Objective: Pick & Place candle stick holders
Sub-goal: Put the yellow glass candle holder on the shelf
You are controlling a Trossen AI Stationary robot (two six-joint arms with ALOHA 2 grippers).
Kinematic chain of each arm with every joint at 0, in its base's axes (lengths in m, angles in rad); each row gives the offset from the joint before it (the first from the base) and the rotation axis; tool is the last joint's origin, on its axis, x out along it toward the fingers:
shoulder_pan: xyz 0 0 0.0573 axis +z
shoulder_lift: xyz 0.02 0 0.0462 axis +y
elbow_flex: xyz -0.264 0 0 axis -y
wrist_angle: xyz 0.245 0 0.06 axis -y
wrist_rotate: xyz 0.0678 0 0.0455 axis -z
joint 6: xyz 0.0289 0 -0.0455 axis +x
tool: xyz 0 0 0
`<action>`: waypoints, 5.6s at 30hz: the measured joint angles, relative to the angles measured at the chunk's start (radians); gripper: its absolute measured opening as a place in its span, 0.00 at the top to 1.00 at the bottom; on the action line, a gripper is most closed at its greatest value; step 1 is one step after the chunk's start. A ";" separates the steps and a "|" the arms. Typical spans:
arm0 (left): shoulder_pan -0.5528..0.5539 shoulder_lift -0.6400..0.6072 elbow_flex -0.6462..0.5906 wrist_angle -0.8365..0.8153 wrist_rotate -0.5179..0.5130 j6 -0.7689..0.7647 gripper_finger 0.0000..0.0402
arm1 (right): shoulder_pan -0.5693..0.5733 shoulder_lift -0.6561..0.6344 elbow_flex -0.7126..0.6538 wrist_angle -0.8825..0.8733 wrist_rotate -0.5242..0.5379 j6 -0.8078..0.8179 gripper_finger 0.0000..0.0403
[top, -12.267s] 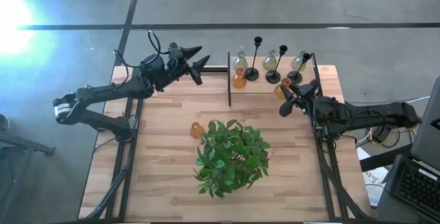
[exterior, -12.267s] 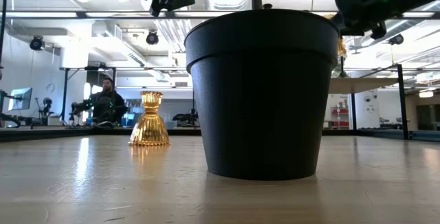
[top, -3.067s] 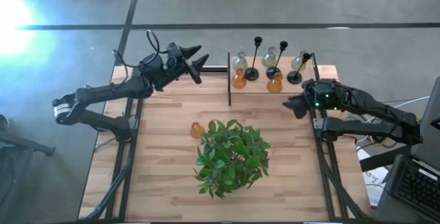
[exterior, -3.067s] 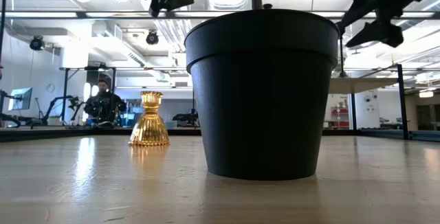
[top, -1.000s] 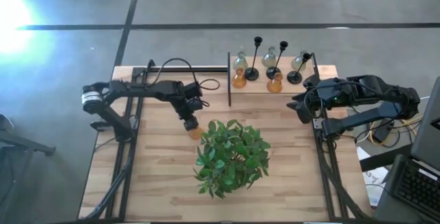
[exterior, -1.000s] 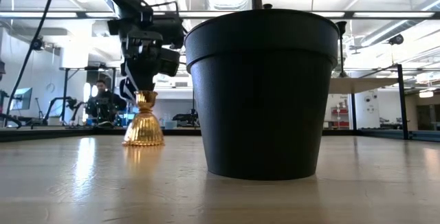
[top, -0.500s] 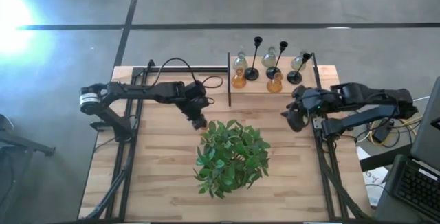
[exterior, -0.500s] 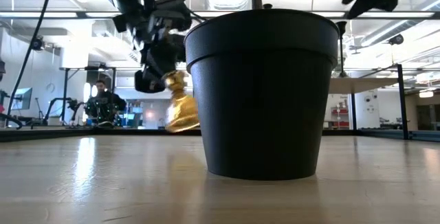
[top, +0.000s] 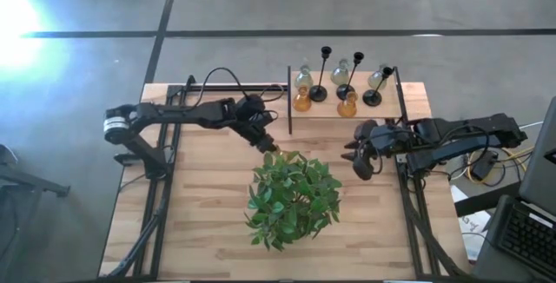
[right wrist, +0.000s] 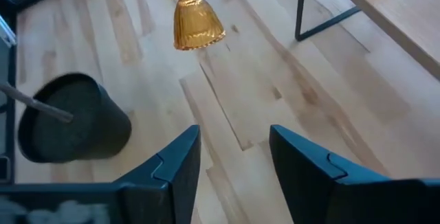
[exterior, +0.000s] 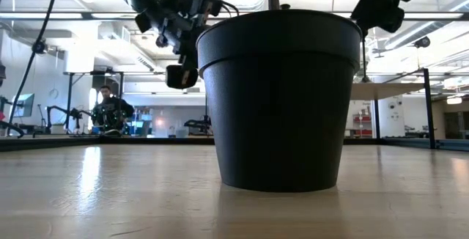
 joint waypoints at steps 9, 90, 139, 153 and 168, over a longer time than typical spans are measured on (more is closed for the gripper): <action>-0.037 0.084 0.048 0.113 -0.051 -0.132 0.92 | 0.000 -0.003 -0.008 -0.005 0.000 -0.134 0.61; -0.184 0.056 0.248 -0.005 -0.655 0.054 0.48 | 0.116 -0.202 -0.010 -0.243 0.477 0.218 0.71; -0.111 -0.358 -0.642 0.801 -1.143 0.320 0.48 | 0.072 -0.362 -0.147 -0.460 1.234 0.498 0.71; -0.110 -0.358 -0.641 0.851 -1.170 0.315 0.48 | 0.072 -0.381 -0.289 -0.437 1.254 0.686 0.71; -0.111 -0.358 -0.641 0.870 -1.170 0.327 0.48 | 0.067 -0.378 -0.319 -0.272 1.245 0.500 0.71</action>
